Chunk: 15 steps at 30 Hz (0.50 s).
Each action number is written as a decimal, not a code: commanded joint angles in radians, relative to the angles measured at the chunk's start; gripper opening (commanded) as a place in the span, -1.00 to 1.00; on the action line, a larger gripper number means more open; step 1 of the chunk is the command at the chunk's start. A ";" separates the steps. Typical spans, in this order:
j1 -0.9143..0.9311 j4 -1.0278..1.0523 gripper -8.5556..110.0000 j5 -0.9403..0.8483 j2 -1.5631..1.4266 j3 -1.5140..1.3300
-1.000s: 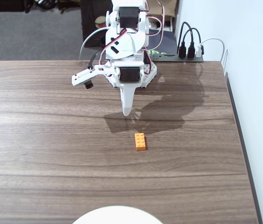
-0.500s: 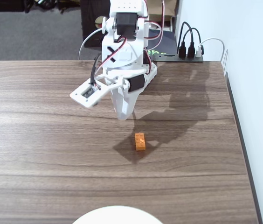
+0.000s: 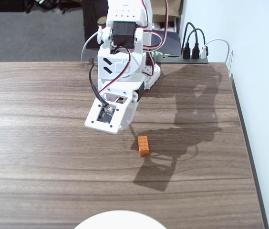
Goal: Grasp a lego block and put it on the plate.
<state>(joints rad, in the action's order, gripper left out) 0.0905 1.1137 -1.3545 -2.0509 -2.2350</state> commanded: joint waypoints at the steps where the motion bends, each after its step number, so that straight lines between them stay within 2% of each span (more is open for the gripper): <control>1: -0.023 -0.009 -0.84 -0.038 0.015 0.057; 8: -0.100 0.008 -0.73 -0.133 0.040 0.057; 11: -0.115 0.026 -0.58 -0.167 0.048 0.057; 15: -0.124 0.052 -0.58 -0.201 0.052 0.043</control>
<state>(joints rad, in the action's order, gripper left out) -0.0261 1.1505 -1.5370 -1.9988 -2.2243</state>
